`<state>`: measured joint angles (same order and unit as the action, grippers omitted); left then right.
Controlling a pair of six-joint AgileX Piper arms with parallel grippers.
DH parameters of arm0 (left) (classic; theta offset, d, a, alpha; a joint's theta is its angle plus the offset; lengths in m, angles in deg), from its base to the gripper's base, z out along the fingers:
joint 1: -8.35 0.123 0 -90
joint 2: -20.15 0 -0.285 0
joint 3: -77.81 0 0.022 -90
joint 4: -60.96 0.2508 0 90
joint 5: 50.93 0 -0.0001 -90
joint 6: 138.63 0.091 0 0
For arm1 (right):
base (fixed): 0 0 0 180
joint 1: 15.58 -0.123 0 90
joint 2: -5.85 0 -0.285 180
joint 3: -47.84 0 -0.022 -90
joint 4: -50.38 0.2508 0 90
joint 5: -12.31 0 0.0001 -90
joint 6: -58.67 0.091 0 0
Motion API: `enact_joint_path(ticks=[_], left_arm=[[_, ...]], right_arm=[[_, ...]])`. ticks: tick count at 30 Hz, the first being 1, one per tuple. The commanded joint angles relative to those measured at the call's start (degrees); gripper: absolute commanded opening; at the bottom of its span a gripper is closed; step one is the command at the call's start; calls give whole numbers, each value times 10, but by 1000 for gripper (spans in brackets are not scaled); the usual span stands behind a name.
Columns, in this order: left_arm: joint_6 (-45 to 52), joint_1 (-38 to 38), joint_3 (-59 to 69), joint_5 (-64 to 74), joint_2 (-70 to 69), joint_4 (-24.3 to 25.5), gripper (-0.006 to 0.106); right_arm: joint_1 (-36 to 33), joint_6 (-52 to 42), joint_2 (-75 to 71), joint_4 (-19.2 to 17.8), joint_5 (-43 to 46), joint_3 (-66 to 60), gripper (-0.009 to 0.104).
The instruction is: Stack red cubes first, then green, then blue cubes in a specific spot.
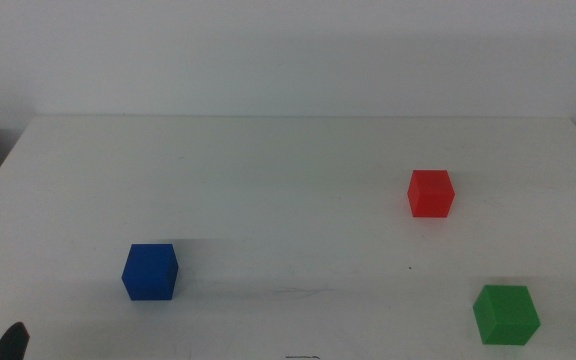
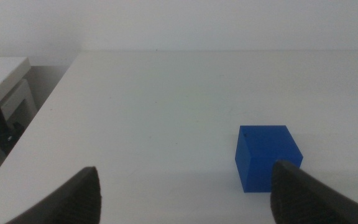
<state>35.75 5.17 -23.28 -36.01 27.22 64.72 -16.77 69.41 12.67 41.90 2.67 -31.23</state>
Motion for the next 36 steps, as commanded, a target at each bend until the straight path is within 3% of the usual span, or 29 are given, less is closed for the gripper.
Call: enact_joint_path(ticks=[1, 3, 12, 22, 26, 32, 36], left_arm=[[-1, 0, -2, -48, -12, 0, 93], [-1, 0, -2, -48, -12, 0, 93], [-1, 0, -2, -48, -12, 0, 93], [-1, 0, -2, -48, -12, 0, 93], [-1, 0, -2, -48, -12, 0, 93], [-2, 0, -2, -48, -12, 0, 93], [-2, 0, -2, -48, -12, 0, 93]], right_arm=[[3, -2, -1, 19, 41, 20, 94], [3, -2, 21, 42, 31, 44, 94], [3, -2, 224, 45, -26, 240, 94], [-12, 2, 526, 79, -127, 510, 94], [-56, -2, 639, 96, -213, 627, 94], [-78, -29, 818, 91, -391, 808, 94], [-91, -30, 928, 89, -459, 918, 94]])
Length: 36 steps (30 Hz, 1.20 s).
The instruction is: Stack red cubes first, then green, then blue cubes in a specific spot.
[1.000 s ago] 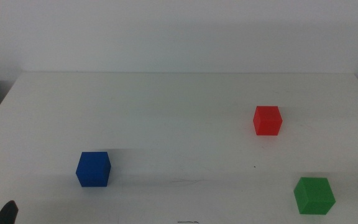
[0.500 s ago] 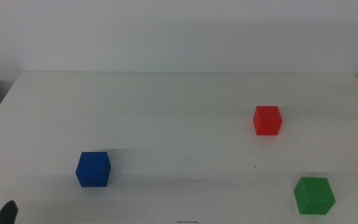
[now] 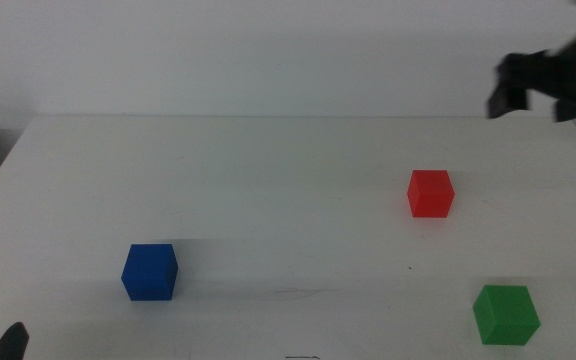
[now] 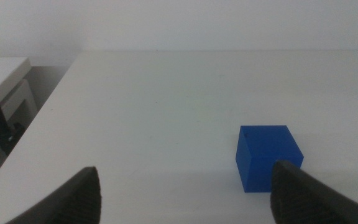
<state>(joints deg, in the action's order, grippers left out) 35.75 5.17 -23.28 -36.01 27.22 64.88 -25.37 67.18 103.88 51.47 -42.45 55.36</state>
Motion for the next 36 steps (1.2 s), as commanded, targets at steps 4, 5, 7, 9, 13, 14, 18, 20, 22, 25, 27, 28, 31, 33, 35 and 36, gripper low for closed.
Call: enact_joint_path(ticks=[4, 5, 7, 9, 13, 14, 18, 20, 22, 25, 27, 28, 31, 33, 35, 36], left_arm=[[-2, 0, -2, -48, -12, -2, 93], [-2, 0, -2, -48, -12, -2, 93], [-2, 0, -2, -48, -12, -2, 93], [-2, 0, -2, -48, -12, -2, 93], [-2, 0, -2, -48, -12, -2, 93], [-2, 0, -2, -48, -12, -2, 93], [-2, 0, -2, -48, -12, -2, 93], [-2, 0, -2, -48, -12, -2, 93], [-2, 0, -2, -48, -12, -2, 93], [-2, 0, -2, -48, -12, -2, 93], [-2, 0, -2, -48, -12, -2, 93], [-2, 0, -2, -48, -12, -2, 93], [-2, 0, -2, -48, -12, -2, 93], [-2, 0, -2, -48, -12, -2, 93], [-2, 0, -2, -48, -12, -2, 93], [-2, 0, -2, -48, -12, -2, 93]], right_arm=[[-11, -6, 125, -8, -61, 150, 94], [-14, -4, 152, -11, -71, 170, 94], [-16, -3, 199, -11, -88, 216, 94], [-20, -3, 242, -11, -99, 250, 94], [-25, 3, 296, -11, -102, 278, 94], [-26, 6, 305, -11, -100, 279, 94], [-26, 10, 328, 5, -91, 279, 94], [-26, 23, 337, 6, -89, 279, 94], [-26, 33, 344, 6, -87, 279, 94], [-26, 41, 356, 6, -83, 279, 91], [-26, 43, 363, 6, -79, 279, 88], [-26, 44, 365, 6, -78, 279, 86], [-29, 44, 366, 3, -74, 279, 71], [-30, 48, 366, 3, -75, 279, 50], [-32, 50, 365, 5, -81, 279, 24], [-36, 51, 363, 6, -87, 278, 10]])
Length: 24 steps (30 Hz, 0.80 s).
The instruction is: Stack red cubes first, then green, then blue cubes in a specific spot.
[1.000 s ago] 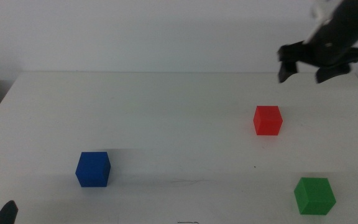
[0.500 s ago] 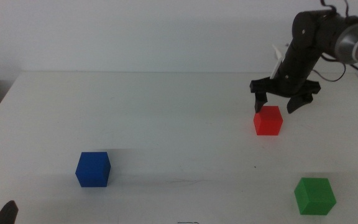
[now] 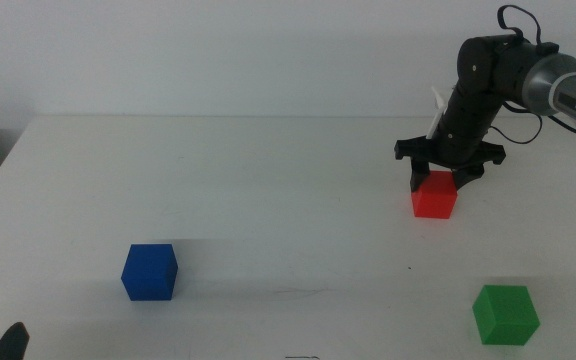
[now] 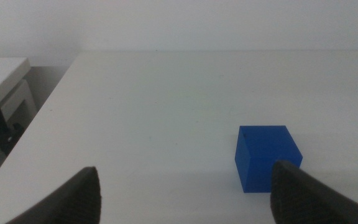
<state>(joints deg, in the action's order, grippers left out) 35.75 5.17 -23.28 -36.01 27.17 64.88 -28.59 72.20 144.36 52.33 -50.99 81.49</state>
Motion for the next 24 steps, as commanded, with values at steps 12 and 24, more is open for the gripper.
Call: enact_joint_path(ticks=[12, 24], left_arm=[[-2, 0, -2, -48, -12, -2, 93], [-2, 0, -2, -48, -12, -2, 93]], right_arm=[[-120, 144, -179, -47, 2, -102, -1], [-257, 277, -155, -55, 43, -95, -1]])
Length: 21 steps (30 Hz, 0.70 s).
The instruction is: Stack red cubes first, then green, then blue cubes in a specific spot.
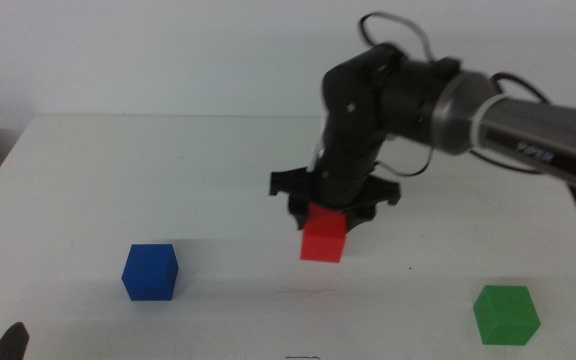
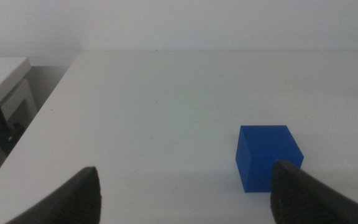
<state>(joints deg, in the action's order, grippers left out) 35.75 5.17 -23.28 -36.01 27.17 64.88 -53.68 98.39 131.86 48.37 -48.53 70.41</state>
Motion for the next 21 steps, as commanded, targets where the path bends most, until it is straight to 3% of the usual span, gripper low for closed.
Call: enact_joint_path(ticks=[1, 21], left_arm=[[-2, 0, -2, -48, -12, -2, 93], [-2, 0, -2, -48, -12, -2, 93]], right_arm=[[-10, 22, -25, -15, 21, 18, -1], [-32, 23, 34, -34, 23, 32, 0]])
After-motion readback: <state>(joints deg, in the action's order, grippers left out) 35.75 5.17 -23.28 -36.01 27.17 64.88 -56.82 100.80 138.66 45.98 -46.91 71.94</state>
